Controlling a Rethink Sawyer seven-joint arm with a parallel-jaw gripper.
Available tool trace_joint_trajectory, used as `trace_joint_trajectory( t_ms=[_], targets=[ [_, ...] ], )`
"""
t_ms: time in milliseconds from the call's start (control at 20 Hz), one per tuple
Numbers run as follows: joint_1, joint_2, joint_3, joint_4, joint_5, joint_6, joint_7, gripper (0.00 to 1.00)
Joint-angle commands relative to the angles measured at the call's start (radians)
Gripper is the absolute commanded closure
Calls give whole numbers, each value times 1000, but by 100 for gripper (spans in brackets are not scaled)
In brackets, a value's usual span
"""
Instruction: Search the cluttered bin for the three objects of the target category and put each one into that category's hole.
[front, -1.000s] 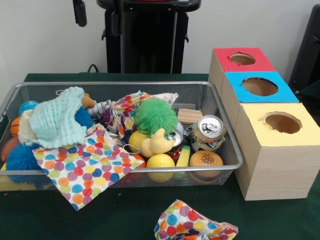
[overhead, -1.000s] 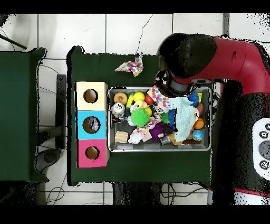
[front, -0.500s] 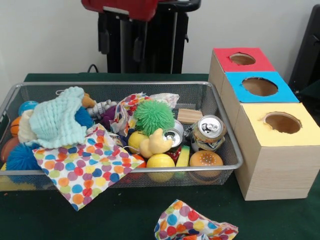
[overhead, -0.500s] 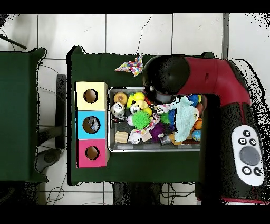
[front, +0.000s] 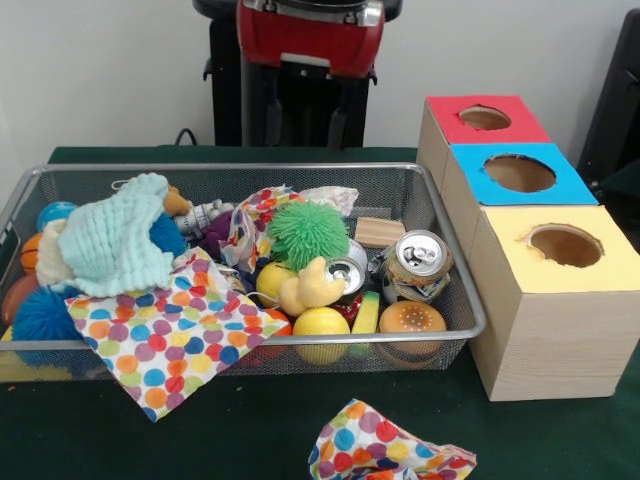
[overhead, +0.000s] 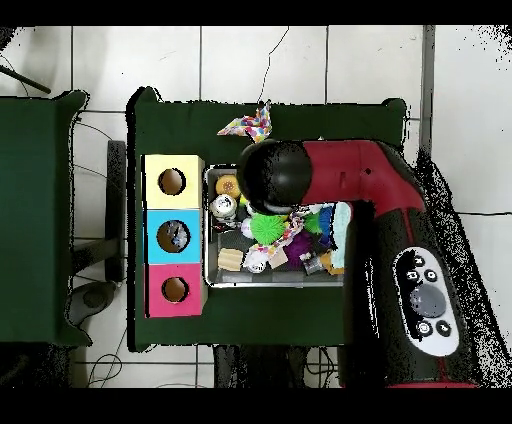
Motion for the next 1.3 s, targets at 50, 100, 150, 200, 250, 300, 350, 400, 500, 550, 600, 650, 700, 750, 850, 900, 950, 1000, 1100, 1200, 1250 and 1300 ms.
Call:
trace_joint_trajectory(
  t_ms=[50, 100, 150, 200, 250, 300, 350, 400, 500, 550, 600, 650, 700, 750, 850, 900, 950, 1000, 1100, 1200, 1250, 1300],
  targets=[
    [38, 1, -79, 189, -87, -123, 85, 0],
    [42, 1, -84, 192, -86, -129, 91, 0],
    [45, 1, -88, 200, -84, -145, 99, 0],
    [49, 0, -92, 208, -82, -161, 107, 0],
    [51, 1, -95, 218, -77, -178, 115, 0],
    [53, 4, -97, 227, -67, -196, 123, 0],
    [51, 7, -95, 240, -58, -216, 125, 0],
    [51, 9, -95, 251, -54, -237, 126, 0],
    [54, 14, -96, 272, -63, -258, 105, 0],
    [53, 19, -92, 277, -70, -276, 92, 0],
    [59, 24, -96, 280, -80, -298, 92, 0],
    [65, 30, -104, 283, -85, -314, 105, 0],
    [74, 33, -116, 287, -95, -335, 117, 0],
    [85, 42, -129, 290, -104, -363, 133, 0],
    [106, 56, -157, 294, -111, -404, 166, 0],
    [112, 60, -165, 294, -107, -416, 169, 0],
    [112, 60, -169, 300, -101, -424, 161, 0],
    [114, 60, -176, 307, -94, -433, 160, 0],
    [116, 61, -185, 318, -90, -449, 146, 0],
    [125, 66, -200, 326, -111, -469, 117, 0],
    [139, 71, -215, 322, -143, -478, 95, 0],
    [156, 77, -232, 317, -166, -484, 86, 0]
  ],
)
